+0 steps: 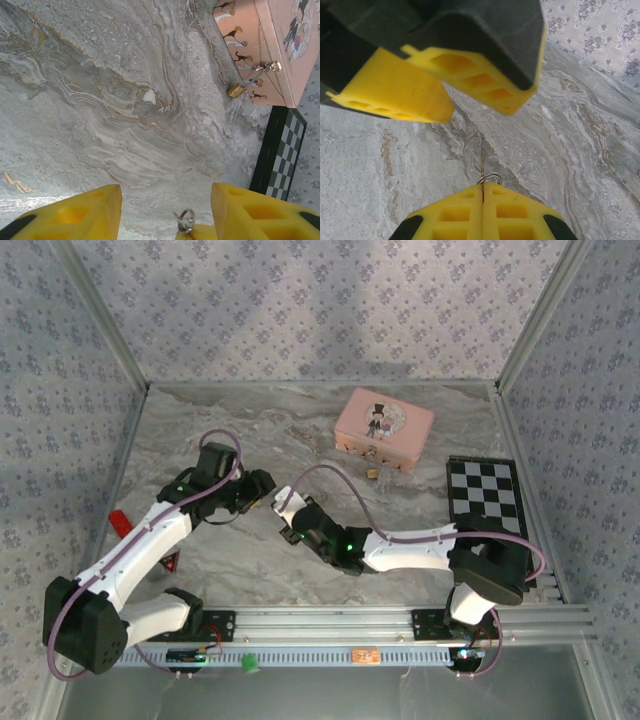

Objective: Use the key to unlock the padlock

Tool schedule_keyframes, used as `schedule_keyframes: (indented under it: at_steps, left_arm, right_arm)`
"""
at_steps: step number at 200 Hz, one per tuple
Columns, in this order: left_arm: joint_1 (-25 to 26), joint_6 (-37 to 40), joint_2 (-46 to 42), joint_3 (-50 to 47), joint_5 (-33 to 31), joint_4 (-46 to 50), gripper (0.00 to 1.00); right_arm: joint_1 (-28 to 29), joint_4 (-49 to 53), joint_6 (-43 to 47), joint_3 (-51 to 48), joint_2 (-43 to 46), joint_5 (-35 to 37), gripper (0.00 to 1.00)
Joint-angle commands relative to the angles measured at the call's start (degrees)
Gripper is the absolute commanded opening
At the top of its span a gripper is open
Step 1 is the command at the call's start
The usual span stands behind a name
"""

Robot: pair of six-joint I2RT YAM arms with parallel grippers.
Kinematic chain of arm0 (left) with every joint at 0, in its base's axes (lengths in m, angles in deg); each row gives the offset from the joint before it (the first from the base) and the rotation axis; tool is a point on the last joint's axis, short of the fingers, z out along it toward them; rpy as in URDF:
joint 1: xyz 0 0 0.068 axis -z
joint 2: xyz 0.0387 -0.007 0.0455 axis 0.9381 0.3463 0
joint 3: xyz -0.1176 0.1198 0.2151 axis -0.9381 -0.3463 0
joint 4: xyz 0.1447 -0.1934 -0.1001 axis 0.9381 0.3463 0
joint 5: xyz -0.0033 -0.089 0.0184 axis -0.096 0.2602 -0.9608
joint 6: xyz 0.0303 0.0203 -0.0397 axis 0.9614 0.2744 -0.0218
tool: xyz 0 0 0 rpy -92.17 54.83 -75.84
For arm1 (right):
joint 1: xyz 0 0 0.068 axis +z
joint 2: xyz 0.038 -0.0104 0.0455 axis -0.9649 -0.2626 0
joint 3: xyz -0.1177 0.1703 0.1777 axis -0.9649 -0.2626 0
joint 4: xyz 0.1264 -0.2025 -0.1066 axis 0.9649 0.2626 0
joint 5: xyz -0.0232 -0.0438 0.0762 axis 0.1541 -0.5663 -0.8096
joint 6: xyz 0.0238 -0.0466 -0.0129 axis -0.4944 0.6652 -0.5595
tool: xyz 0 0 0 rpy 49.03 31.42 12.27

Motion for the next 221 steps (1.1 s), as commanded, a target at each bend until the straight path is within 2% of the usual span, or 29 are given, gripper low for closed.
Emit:
schedule_keyframes:
  at_steps: [1, 37, 141, 221]
  left_arm:
    - [0.4, -0.4, 0.3, 1.7, -0.6, -1.1, 0.47]
    - [0.5, -0.2, 0.7, 1.8, -0.7, -0.6, 0.41]
    - [1.0, -0.5, 1.3, 1.5, -0.3, -0.7, 0.33]
    - [1.3, -0.6, 2.0, 1.2, 0.0, -0.6, 0.22]
  right_arm:
    - [0.7, -1.6, 1.5, 1.2, -1.5, 2.3, 0.00]
    - [0.9, -2.5, 1.8, 1.6, -2.4, 3.5, 0.00]
    - [1.4, -5.2, 2.8, 2.9, -4.7, 6.0, 0.00]
    - [1.8, -6.6, 2.8, 3.3, -6.1, 7.0, 0.00]
